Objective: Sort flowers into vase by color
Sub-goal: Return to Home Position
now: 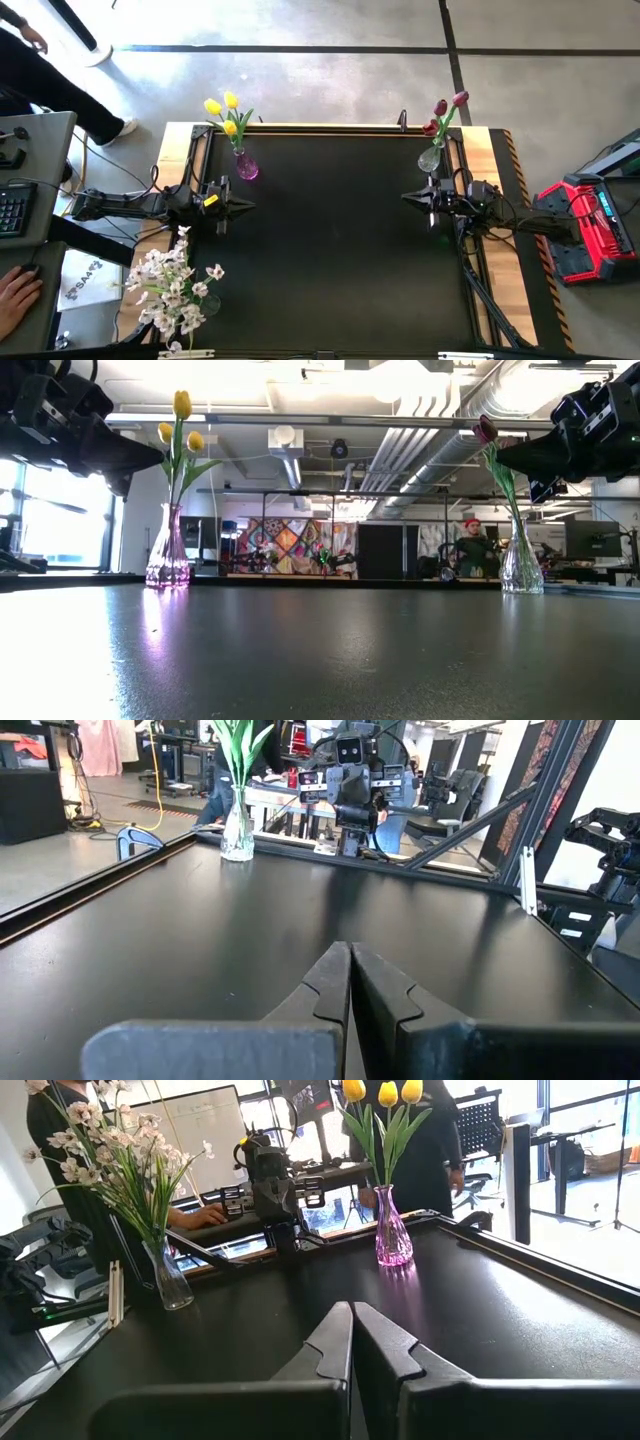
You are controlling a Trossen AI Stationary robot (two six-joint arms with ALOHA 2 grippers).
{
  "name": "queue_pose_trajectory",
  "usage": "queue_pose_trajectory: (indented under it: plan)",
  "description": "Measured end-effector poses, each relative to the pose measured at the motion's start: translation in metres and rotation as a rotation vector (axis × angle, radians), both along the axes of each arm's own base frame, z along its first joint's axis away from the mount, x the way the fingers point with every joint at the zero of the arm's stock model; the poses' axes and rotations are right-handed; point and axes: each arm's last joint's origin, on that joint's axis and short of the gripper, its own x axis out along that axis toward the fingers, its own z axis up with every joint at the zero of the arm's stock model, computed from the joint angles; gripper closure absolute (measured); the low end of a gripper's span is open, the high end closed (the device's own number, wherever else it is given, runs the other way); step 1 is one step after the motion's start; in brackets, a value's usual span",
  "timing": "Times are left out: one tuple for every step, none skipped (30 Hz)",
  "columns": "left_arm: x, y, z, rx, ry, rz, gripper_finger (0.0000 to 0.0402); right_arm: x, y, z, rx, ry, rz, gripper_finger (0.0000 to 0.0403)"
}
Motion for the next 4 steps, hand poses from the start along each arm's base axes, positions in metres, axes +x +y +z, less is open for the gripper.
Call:
queue_pose_trajectory:
  plan:
    - [0.0,0.0,0.0,0.0,0.0,0.0,0.0401,0.0,0.0,0.0,0.0,0.0,0.0,0.0402]
    - [0.0,0.0,0.0,0.0,0.0,0.0,0.0401,0.0,0.0,0.0,0.0,0.0,0.0,0.0402]
    - [0.0,0.0,0.0,0.0,0.0,0.0,0.0402,0.0,0.0,0.0,0.0,0.0,0.0,0.0402]
    - [0.0,0.0,0.0,0.0,0.0,0.0,0.0401,0.0,0.0,0.0,0.0,0.0,0.0,0.0402]
